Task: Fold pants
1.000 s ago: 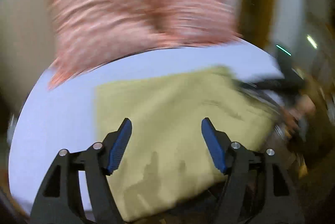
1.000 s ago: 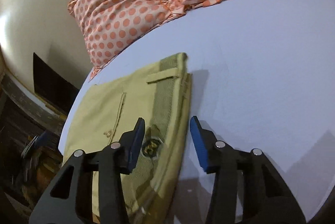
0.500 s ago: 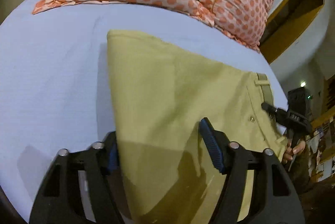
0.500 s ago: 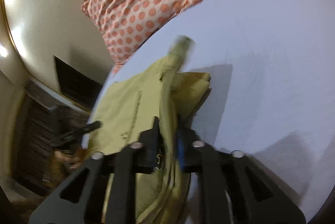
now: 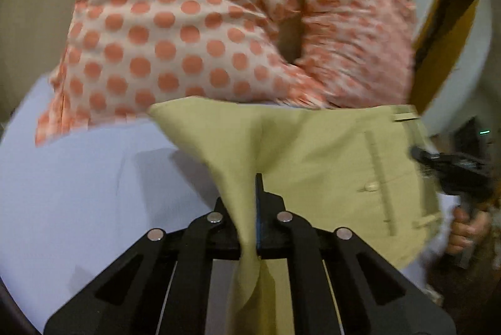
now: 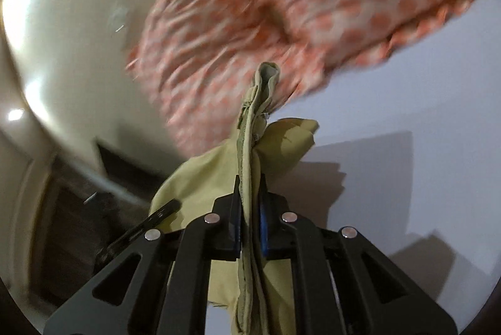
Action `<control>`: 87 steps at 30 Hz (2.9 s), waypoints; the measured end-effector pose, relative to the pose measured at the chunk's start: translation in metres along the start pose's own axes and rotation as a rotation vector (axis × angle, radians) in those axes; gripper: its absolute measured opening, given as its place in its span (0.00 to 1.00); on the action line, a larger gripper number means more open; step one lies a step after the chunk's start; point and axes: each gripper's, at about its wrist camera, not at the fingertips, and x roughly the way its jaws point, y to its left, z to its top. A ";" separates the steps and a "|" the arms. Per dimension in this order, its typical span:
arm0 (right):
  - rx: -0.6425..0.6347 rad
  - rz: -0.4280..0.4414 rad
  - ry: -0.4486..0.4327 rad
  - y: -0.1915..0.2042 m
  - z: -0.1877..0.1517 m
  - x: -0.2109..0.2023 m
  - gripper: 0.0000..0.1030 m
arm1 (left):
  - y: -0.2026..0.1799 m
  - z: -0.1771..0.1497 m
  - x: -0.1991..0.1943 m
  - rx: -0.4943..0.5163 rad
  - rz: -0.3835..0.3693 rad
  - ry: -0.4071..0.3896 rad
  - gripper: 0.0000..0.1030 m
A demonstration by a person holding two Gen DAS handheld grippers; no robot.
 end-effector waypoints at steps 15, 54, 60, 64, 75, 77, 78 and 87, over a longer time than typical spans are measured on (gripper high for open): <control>-0.077 -0.320 0.141 0.000 -0.019 0.046 0.75 | -0.015 -0.028 0.021 -0.046 -0.060 0.142 0.51; -0.420 -0.779 0.165 0.072 -0.200 0.034 0.99 | -0.041 -0.173 -0.053 -0.009 0.264 0.126 0.98; -0.421 -0.779 0.164 0.072 -0.200 0.034 0.99 | -0.041 -0.173 -0.053 -0.010 0.265 0.125 0.98; -0.421 -0.778 0.165 0.072 -0.200 0.034 0.99 | -0.041 -0.173 -0.053 -0.011 0.265 0.125 0.98; -0.421 -0.779 0.164 0.072 -0.200 0.034 0.99 | -0.041 -0.173 -0.053 -0.012 0.266 0.125 0.98; -0.420 -0.779 0.164 0.072 -0.200 0.034 0.99 | -0.041 -0.173 -0.053 -0.012 0.266 0.125 0.98; -0.420 -0.779 0.164 0.072 -0.200 0.034 0.99 | -0.041 -0.173 -0.053 -0.012 0.266 0.125 0.98; -0.420 -0.779 0.163 0.072 -0.200 0.034 0.99 | -0.042 -0.173 -0.053 -0.012 0.266 0.125 0.98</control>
